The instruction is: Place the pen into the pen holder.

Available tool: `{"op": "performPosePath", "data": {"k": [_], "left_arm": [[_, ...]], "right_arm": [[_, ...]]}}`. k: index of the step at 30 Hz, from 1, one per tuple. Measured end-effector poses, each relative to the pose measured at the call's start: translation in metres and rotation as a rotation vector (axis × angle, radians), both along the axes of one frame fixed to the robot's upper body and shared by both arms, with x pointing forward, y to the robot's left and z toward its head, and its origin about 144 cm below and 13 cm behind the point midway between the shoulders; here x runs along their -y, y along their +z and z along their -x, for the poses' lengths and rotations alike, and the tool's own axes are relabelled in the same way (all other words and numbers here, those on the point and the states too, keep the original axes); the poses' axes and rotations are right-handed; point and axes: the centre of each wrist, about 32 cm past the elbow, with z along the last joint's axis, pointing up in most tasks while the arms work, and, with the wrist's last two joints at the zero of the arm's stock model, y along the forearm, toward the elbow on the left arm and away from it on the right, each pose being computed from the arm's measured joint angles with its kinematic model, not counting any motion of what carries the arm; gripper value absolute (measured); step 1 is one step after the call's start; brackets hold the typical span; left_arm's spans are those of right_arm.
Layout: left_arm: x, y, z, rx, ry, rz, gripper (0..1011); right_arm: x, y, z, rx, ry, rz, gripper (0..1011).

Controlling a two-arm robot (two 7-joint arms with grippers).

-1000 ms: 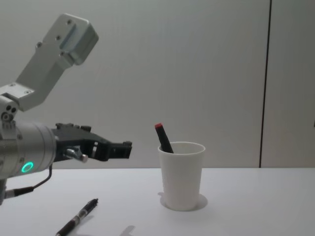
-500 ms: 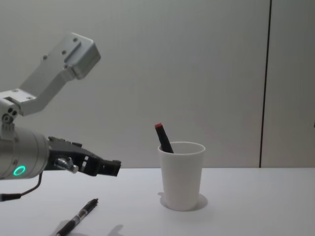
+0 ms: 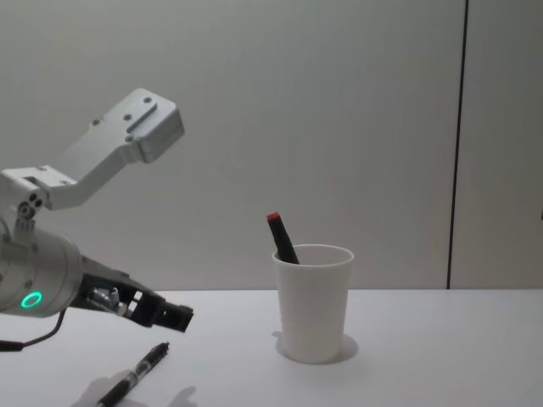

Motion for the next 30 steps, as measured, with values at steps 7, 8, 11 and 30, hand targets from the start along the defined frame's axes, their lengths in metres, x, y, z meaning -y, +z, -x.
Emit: {"op": "performPosePath", "data": {"k": [7, 8, 11, 30], "left_arm": [[0.001, 0.002, -0.007, -0.061, 0.03, -0.025, 1003], [0.0, 0.002, -0.008, -0.066, 0.033, -0.026, 1003], [0.0, 0.002, -0.01, -0.085, 0.046, -0.022, 1003], [-0.008, 0.002, -0.017, -0.165, 0.139, 0.077, 1003]], "right_arm": [[0.0, 0.0, 0.0, 0.0, 0.0, 0.0, 1002], [0.0, 0.0, 0.0, 0.0, 0.0, 0.0, 1002], [0.0, 0.0, 0.0, 0.0, 0.0, 0.0, 1001], [0.0, 0.0, 0.0, 0.0, 0.0, 0.0, 1002]]}}
